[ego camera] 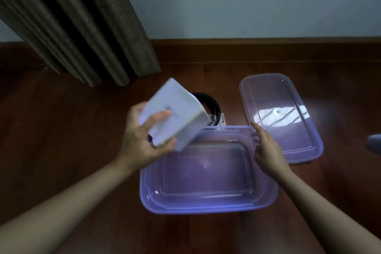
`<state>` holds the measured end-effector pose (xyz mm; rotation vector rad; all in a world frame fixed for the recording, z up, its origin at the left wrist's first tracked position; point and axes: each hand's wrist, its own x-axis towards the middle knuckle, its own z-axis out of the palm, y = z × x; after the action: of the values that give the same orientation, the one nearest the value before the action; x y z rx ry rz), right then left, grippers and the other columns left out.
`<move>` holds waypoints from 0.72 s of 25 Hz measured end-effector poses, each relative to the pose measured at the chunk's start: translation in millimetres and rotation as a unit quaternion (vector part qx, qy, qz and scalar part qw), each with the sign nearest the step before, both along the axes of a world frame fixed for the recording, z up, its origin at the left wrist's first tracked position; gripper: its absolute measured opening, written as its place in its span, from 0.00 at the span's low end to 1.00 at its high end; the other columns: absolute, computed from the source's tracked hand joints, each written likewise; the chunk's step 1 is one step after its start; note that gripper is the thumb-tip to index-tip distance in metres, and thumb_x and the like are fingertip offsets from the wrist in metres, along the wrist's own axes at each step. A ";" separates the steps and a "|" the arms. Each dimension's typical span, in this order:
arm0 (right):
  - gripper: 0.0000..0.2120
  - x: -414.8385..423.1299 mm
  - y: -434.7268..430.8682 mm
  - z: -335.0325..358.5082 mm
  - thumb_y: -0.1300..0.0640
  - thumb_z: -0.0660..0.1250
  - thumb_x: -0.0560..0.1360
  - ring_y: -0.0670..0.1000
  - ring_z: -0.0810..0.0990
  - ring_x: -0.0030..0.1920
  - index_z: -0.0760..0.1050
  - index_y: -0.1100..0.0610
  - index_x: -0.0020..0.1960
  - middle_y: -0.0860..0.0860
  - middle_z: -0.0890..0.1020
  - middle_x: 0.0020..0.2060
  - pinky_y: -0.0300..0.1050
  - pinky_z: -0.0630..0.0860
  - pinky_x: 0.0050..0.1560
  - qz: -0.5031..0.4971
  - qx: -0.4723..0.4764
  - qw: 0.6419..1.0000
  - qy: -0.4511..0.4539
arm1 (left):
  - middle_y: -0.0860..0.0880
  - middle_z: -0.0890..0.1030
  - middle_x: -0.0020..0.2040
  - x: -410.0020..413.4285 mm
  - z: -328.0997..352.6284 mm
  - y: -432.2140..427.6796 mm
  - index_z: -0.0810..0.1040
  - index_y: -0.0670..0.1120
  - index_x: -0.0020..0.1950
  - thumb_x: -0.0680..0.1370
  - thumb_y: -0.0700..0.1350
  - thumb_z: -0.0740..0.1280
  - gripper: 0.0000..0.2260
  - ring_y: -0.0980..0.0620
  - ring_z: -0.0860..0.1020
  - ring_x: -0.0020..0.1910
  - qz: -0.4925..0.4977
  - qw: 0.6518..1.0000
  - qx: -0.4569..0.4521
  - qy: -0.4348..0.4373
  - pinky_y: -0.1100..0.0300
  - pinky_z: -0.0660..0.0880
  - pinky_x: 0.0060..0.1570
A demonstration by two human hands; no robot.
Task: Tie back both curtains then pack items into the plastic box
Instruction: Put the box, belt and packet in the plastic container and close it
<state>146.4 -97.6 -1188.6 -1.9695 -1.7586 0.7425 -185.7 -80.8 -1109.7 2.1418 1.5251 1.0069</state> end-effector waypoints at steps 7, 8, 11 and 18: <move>0.35 0.3 -1.1 3.6 0.74 0.56 0.70 0.58 0.78 0.57 0.60 0.54 0.74 0.59 0.76 0.61 0.52 0.75 0.55 -0.004 0.012 1.000 0.012 | 0.45 0.56 0.65 50.5 -31.2 -56.1 0.67 0.55 0.67 0.61 0.68 0.61 0.37 0.34 0.66 0.61 -0.032 0.933 -0.243 0.262 0.41 0.74 0.55; 0.34 0.1 -0.9 3.5 0.74 0.56 0.70 0.58 0.78 0.57 0.61 0.54 0.73 0.59 0.76 0.61 0.51 0.75 0.55 -0.002 0.014 1.000 0.017 | 0.45 0.46 0.71 51.2 -27.2 -57.0 0.61 0.56 0.71 0.61 0.72 0.60 0.41 0.33 0.59 0.67 -0.034 0.904 -0.325 0.276 0.40 0.68 0.62; 0.32 0.3 -0.1 3.1 0.74 0.55 0.69 0.57 0.78 0.58 0.65 0.53 0.70 0.58 0.76 0.59 0.50 0.74 0.55 0.001 0.014 1.000 0.009 | 0.46 0.25 0.72 57.9 -10.8 -51.2 0.51 0.56 0.75 0.64 0.72 0.64 0.45 0.33 0.38 0.73 -0.120 0.833 -0.352 0.409 0.33 0.48 0.68; 0.33 1.1 0.9 2.9 0.74 0.55 0.69 0.57 0.78 0.57 0.64 0.53 0.71 0.57 0.76 0.59 0.53 0.76 0.54 0.008 0.006 1.000 0.004 | 0.35 0.64 0.72 39.7 -44.4 -33.3 0.50 0.55 0.76 0.57 0.61 0.76 0.54 0.33 0.65 0.69 -0.302 0.802 -0.122 0.500 0.45 0.73 0.57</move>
<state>147.4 -96.8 -1185.7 -1.9437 -1.7727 0.7436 -145.9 -114.0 -1154.0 2.7835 0.9877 -0.6243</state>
